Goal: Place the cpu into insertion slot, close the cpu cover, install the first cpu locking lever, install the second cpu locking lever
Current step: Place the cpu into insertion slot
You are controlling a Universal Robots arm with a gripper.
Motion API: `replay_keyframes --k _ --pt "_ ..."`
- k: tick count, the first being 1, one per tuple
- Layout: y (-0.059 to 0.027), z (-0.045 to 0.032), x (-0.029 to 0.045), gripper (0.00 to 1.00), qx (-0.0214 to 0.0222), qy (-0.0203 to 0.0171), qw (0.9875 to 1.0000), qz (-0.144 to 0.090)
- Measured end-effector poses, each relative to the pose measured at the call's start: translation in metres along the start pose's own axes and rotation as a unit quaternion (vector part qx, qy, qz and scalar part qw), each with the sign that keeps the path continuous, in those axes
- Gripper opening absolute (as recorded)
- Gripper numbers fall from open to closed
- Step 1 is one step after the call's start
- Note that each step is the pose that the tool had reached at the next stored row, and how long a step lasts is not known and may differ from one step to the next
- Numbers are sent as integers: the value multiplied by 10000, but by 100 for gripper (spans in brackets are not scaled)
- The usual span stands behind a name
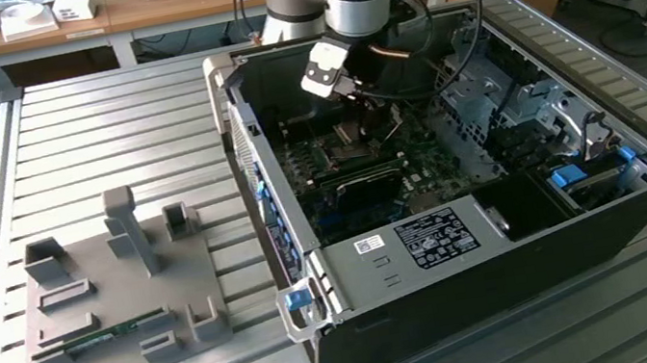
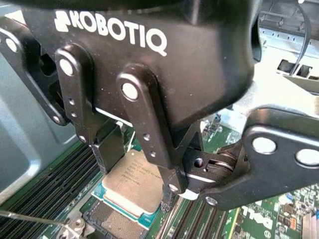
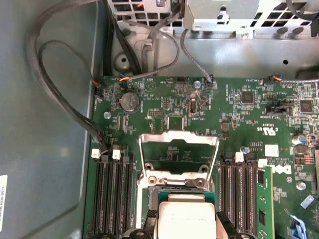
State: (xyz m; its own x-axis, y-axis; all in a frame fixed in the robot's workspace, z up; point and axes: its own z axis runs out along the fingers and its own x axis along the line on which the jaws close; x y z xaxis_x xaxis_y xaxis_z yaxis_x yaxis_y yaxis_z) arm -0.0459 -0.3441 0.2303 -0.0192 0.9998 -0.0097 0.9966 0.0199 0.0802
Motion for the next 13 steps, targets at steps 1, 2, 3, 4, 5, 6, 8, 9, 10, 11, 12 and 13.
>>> replay_keyframes --k 1,2,3,4,5,6,8,9,10,11,12,13 --pt "0 0 0 54 0 1 10000 0" --pt "0 0 0 54 1 0 10000 0" --pt "0 0 0 54 1 1 10000 0" --pt "0 0 0 54 1 1 10000 0" --pt "-2 1 0 54 0 1 10000 0" --pt "-12 3 1 54 -5 2 10000 0" --pt "-27 7 7 54 -16 2 10000 -2" --pt "-30 11 10 54 -20 1 10000 -5" --pt "-31 16 11 54 -22 1 10000 -9" --pt "-31 26 13 54 -25 2 10000 -11" --pt "-33 37 17 54 -29 1 10000 -13" --pt "-34 48 21 54 -32 1 10000 -14"
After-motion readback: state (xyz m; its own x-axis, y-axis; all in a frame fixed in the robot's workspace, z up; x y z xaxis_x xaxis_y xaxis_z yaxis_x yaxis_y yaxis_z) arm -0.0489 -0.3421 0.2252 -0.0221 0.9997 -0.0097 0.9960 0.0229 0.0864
